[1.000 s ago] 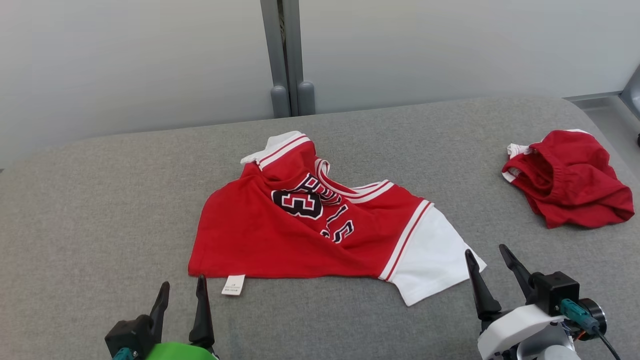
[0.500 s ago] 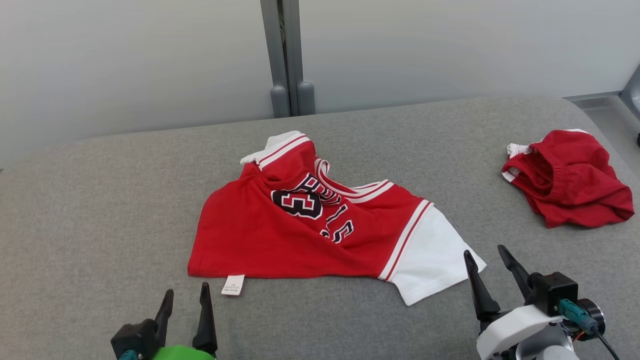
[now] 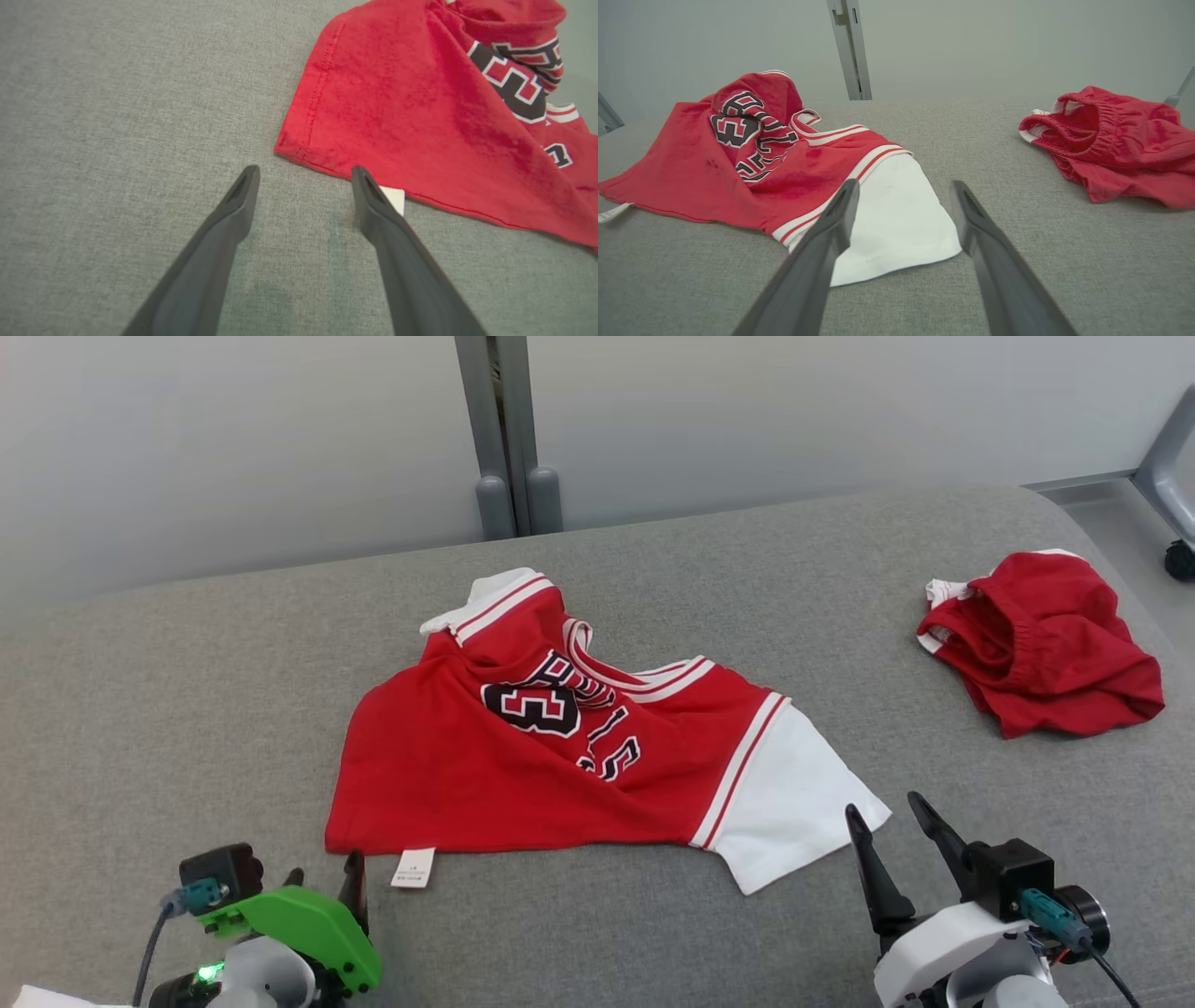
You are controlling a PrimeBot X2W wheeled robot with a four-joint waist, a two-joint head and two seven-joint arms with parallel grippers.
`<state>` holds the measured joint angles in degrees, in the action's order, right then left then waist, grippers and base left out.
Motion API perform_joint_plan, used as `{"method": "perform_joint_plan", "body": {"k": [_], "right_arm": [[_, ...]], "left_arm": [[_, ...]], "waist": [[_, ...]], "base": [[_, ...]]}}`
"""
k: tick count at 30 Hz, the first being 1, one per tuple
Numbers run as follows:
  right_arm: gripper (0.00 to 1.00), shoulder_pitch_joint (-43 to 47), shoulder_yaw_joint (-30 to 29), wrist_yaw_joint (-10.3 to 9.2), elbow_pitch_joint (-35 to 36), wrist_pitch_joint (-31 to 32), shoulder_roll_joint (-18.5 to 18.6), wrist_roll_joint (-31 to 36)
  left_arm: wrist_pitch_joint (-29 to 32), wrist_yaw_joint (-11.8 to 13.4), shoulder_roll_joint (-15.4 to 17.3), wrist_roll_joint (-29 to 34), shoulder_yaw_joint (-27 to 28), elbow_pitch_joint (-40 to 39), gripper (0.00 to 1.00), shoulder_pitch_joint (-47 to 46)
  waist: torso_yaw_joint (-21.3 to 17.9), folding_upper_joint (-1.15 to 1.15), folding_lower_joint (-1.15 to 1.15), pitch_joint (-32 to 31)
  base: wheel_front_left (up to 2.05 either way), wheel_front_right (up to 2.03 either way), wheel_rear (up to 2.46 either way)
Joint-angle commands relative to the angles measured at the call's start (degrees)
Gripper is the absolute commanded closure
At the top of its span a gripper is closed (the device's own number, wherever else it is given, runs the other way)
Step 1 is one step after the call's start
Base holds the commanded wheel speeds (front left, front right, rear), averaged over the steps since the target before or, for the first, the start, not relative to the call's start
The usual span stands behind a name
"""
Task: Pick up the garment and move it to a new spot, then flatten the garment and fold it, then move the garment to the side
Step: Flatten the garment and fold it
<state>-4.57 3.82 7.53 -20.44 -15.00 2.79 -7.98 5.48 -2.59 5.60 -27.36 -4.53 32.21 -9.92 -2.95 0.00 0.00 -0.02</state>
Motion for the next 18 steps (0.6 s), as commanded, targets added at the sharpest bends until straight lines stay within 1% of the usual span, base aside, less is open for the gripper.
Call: {"method": "perform_joint_plan", "body": {"k": [1,6,13,18], "right_arm": [[0.0,-0.81,0.15,-0.09,-0.17,-0.26,0.22,0.34],[0.0,-1.54,0.59,-0.09,-0.21,-0.26,0.22,0.6],[0.0,-2.69,0.91,-0.09,-0.18,-0.26,0.23,1.38],[0.0,-2.91,0.99,-0.09,-0.43,-0.26,0.22,1.81]], "left_arm": [[0.73,0.52,0.01,-0.97,0.76,0.61,0.0,-1.7],[3.43,1.15,0.56,-2.33,1.28,3.15,0.0,-4.14],[4.75,1.91,1.44,-3.08,1.8,7.28,0.0,-7.18],[5.15,1.66,1.88,-2.95,1.34,9.79,0.01,-8.39]], "waist": [[-0.88,0.0,0.0,0.95],[-2.25,0.0,0.0,2.64],[-3.7,0.0,0.0,4.59],[-4.18,0.0,0.0,5.05]], "base": [[0.0,0.0,0.0],[0.0,0.0,0.0],[0.0,0.0,0.0],[0.0,0.0,0.0]]}}
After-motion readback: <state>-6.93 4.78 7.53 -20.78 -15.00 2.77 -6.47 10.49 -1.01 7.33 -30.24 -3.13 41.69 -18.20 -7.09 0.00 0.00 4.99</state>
